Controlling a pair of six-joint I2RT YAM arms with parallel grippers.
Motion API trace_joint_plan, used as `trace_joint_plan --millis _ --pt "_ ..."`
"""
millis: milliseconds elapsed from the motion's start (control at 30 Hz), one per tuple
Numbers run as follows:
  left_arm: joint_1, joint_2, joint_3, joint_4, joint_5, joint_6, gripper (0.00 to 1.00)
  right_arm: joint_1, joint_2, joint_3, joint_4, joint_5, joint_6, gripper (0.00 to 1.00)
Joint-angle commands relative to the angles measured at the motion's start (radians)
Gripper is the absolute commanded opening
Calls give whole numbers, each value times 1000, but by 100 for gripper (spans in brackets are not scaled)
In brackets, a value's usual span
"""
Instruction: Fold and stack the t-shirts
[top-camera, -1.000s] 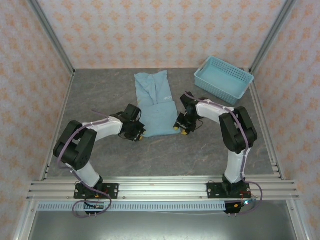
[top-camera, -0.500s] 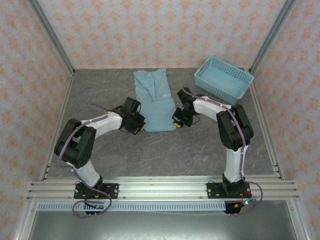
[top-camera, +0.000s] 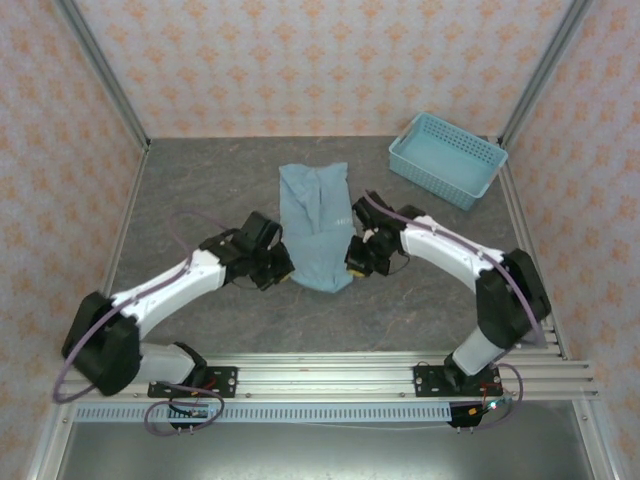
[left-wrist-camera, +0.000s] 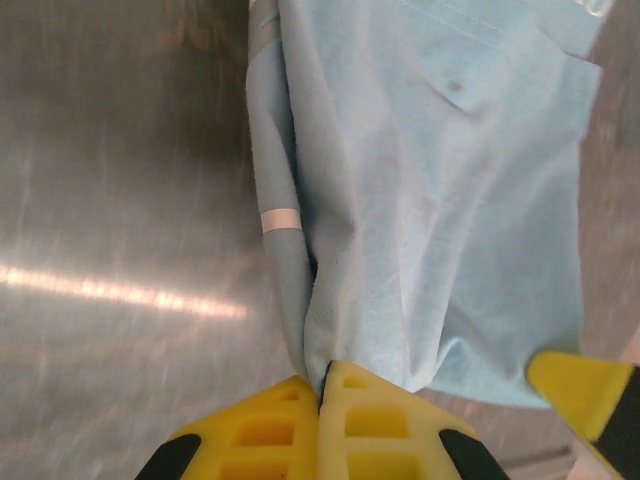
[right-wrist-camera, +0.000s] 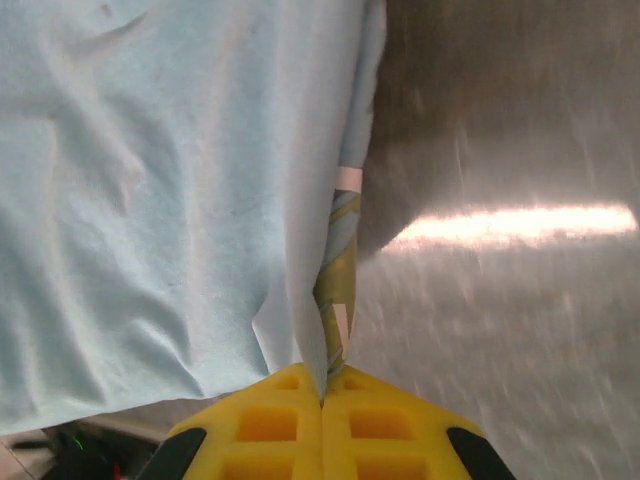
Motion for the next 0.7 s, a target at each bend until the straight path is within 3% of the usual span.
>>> trace_joint_plan --millis 0,267,467,667 --pt "-54 -165 -72 -131 -14 -24 0 44 -149 -57 -139 -3 18 0" --pt "-223 -380 -68 -251 5 -208 0 90 -379 -66 -302 -186 175 0" --pt "-212 -383 20 -275 -51 -327 0 70 -365 40 -347 -226 260 0" --pt "-148 -262 128 -288 -60 -393 0 -20 -240 124 -372 -264 259 0"
